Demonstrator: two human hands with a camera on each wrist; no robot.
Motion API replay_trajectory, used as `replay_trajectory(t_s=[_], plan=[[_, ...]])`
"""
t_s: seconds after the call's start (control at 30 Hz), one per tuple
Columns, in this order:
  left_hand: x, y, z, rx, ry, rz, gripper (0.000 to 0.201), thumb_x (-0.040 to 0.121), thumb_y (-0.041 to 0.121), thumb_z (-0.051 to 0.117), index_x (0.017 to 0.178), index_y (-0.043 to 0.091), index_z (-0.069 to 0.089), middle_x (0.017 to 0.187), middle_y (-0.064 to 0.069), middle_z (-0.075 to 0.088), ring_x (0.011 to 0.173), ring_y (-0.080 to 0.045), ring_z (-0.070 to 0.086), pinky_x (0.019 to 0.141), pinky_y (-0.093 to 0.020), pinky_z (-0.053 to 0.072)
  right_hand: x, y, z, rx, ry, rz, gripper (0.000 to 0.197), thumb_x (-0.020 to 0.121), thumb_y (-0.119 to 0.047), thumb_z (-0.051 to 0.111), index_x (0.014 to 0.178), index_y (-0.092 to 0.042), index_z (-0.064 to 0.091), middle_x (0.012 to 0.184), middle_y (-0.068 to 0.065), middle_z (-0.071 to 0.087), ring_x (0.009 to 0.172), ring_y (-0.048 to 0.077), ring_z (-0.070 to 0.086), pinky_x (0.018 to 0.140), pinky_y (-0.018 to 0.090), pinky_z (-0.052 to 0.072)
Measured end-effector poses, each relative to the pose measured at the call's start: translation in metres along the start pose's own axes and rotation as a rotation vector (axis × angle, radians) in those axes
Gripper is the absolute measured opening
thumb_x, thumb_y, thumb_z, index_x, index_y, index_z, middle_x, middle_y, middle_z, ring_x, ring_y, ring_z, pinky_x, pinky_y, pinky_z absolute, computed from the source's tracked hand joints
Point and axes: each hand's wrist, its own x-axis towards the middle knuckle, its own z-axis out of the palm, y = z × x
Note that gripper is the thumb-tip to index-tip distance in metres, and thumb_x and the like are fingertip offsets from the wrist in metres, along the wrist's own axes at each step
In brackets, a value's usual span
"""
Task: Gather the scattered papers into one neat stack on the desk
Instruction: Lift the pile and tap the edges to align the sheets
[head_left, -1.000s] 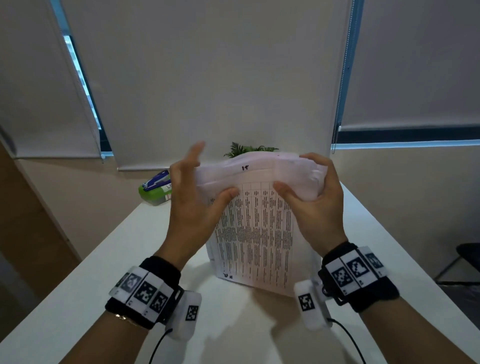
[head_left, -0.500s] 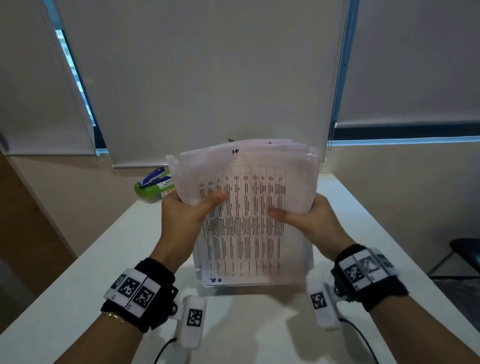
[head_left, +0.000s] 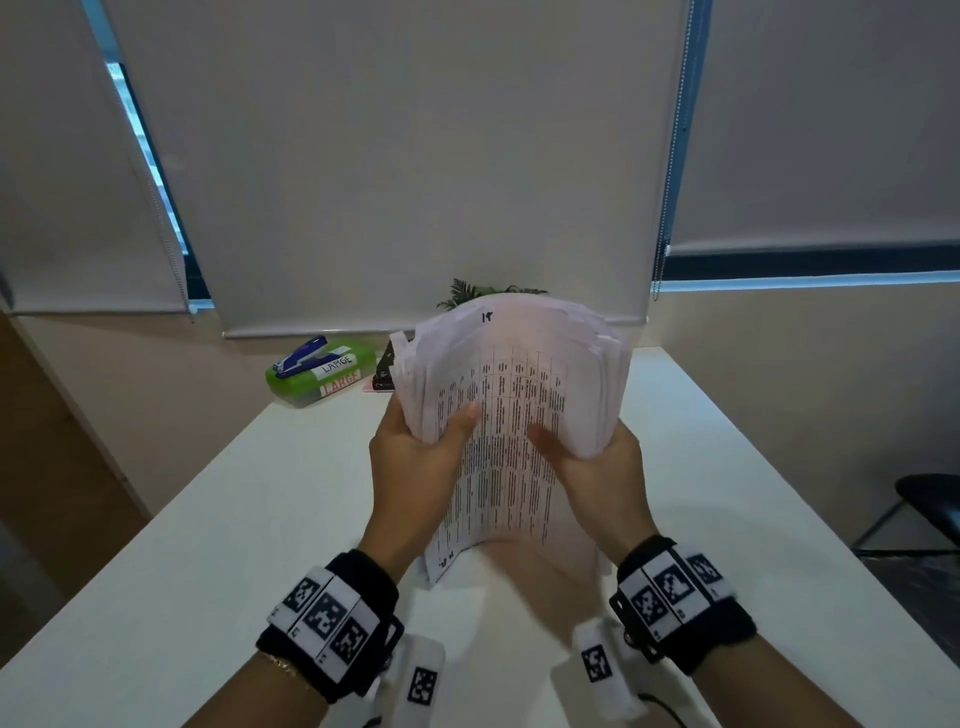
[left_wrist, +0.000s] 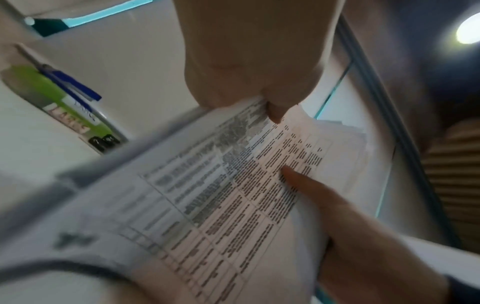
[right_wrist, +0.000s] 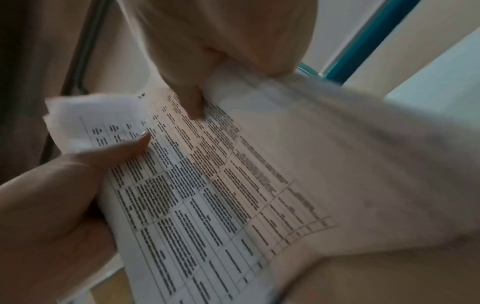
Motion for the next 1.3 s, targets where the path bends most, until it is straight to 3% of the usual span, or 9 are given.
replay_trajectory(t_s=[0.2, 0.43, 0.5, 0.6, 0.73, 0.9, 1.07, 1.2, 1.3], plan=[[-0.001, 0.006, -0.004, -0.007, 0.049, -0.005, 0.039, 0.091, 0.029, 0.082, 0.128, 0.028, 0.068, 0.108, 0.011, 0.080, 0.097, -0.013, 0.079, 0.072, -0.028, 0.067, -0.002, -0.010, -0.005, 0.005, 0.016, -0.003, 0.045, 0.075, -0.037, 0.091, 0.112, -0.020, 0.074, 0.097, -0.004, 0.081, 0.087, 0.010, 0.078, 0.071, 0.029, 0.065], [0.014, 0.027, -0.024, 0.186, 0.045, 0.380, 0.112, 0.080, 0.020, 0.093, 0.157, 0.045, 0.016, 0.145, -0.004, 0.049, 0.128, -0.015, 0.063, 0.093, -0.031, 0.064, 0.002, -0.030, -0.009, 0.014, -0.024, -0.125, 0.060, 0.076, -0.028, 0.092, 0.126, -0.026, 0.059, 0.109, -0.014, 0.073, 0.097, 0.004, 0.074, 0.076, 0.031, 0.066], [0.022, 0.036, -0.029, 0.411, 0.044, 0.542, 0.099, 0.083, 0.028, 0.090, 0.158, 0.043, 0.027, 0.148, -0.003, 0.040, 0.128, -0.010, 0.049, 0.097, -0.014, 0.055, 0.008, -0.042, -0.008, 0.022, 0.001, -0.243, 0.076, 0.075, -0.023, 0.093, 0.134, -0.033, 0.046, 0.112, -0.025, 0.064, 0.103, 0.005, 0.071, 0.077, 0.033, 0.066], [0.027, 0.048, -0.032, 0.668, -0.055, 0.595, 0.067, 0.089, 0.046, 0.080, 0.149, 0.038, 0.053, 0.147, -0.006, 0.037, 0.114, -0.010, 0.046, 0.088, -0.020, 0.060, 0.017, -0.051, -0.008, 0.040, 0.008, -0.400, 0.092, 0.081, -0.021, 0.089, 0.147, -0.049, 0.029, 0.121, -0.024, 0.058, 0.109, 0.015, 0.070, 0.081, 0.040, 0.065], [0.030, 0.044, -0.039, 0.666, -0.080, 0.607, 0.069, 0.092, 0.040, 0.079, 0.153, 0.036, 0.047, 0.152, -0.011, 0.032, 0.109, 0.009, 0.035, 0.069, 0.005, 0.041, 0.029, -0.053, -0.005, -0.127, 0.046, -0.609, 0.041, 0.101, -0.021, 0.064, 0.140, -0.027, 0.052, 0.127, 0.003, 0.057, 0.115, 0.015, 0.063, 0.088, 0.032, 0.061], [0.031, 0.040, -0.041, 0.607, -0.097, 0.647, 0.063, 0.093, 0.031, 0.080, 0.149, 0.035, 0.053, 0.155, -0.012, 0.029, 0.122, 0.032, 0.030, 0.083, 0.011, 0.039, 0.030, -0.052, -0.001, -0.164, 0.073, -0.626, 0.010, 0.105, -0.014, 0.057, 0.108, -0.007, 0.063, 0.110, 0.006, 0.061, 0.103, 0.011, 0.060, 0.087, 0.012, 0.048], [0.032, 0.041, -0.040, 0.605, -0.074, 0.710, 0.049, 0.093, 0.027, 0.080, 0.140, 0.026, 0.067, 0.153, -0.014, 0.034, 0.125, 0.027, 0.029, 0.096, 0.005, 0.038, 0.027, -0.058, -0.003, -0.010, 0.031, -0.512, 0.015, 0.102, -0.016, 0.065, 0.113, -0.017, 0.056, 0.105, -0.005, 0.066, 0.091, 0.012, 0.072, 0.068, 0.026, 0.061], [0.034, 0.042, -0.040, 0.618, -0.095, 0.672, 0.053, 0.093, 0.033, 0.079, 0.143, 0.026, 0.064, 0.154, -0.011, 0.033, 0.114, 0.020, 0.038, 0.087, 0.006, 0.042, 0.029, -0.056, -0.004, -0.100, 0.008, -0.507, 0.044, 0.098, -0.023, 0.070, 0.139, -0.029, 0.056, 0.125, -0.008, 0.060, 0.115, 0.015, 0.065, 0.089, 0.030, 0.061], [0.034, 0.044, -0.040, 0.668, -0.072, 0.601, 0.068, 0.090, 0.043, 0.081, 0.151, 0.030, 0.054, 0.154, -0.007, 0.033, 0.119, -0.001, 0.042, 0.081, 0.006, 0.042, 0.030, -0.060, -0.002, -0.087, 0.041, -0.476, 0.029, 0.096, -0.025, 0.073, 0.124, -0.018, 0.066, 0.115, -0.011, 0.067, 0.106, 0.013, 0.070, 0.083, 0.037, 0.064]])
